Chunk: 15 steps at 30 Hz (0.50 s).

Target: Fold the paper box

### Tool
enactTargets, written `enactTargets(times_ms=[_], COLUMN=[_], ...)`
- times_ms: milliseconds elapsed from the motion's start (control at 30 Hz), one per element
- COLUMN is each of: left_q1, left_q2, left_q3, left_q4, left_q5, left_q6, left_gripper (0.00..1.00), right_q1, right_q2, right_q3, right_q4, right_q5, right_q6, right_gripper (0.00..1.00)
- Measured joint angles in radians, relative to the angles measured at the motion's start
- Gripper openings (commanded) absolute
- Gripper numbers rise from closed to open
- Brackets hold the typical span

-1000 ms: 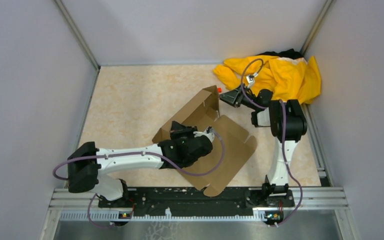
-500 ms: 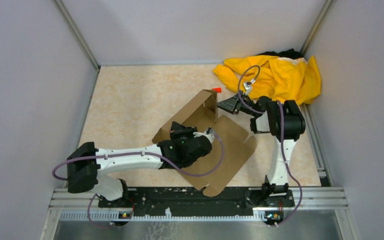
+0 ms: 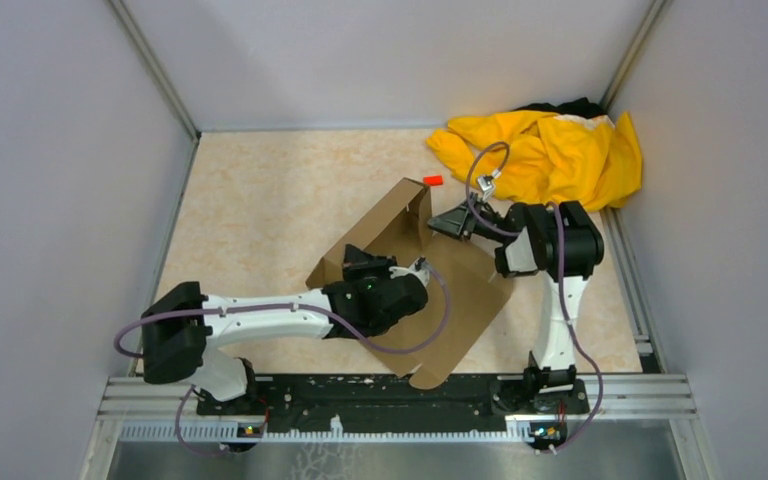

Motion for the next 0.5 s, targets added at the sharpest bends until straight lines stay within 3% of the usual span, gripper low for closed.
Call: enactTargets(times_ms=[500], left_q1=[-0.062], left_q2=[0.106], left_q3=[0.021], left_q4=[-0.006], left_q5=[-0.095], left_q6=[0.005], left_gripper=[0.00], right_q1=[0.087], right_q2=[-0.026], right_q3=[-0.074], right_q4=[-0.185], right_q5=[0.165], right_q6=[-0.171], right_gripper=[0.54])
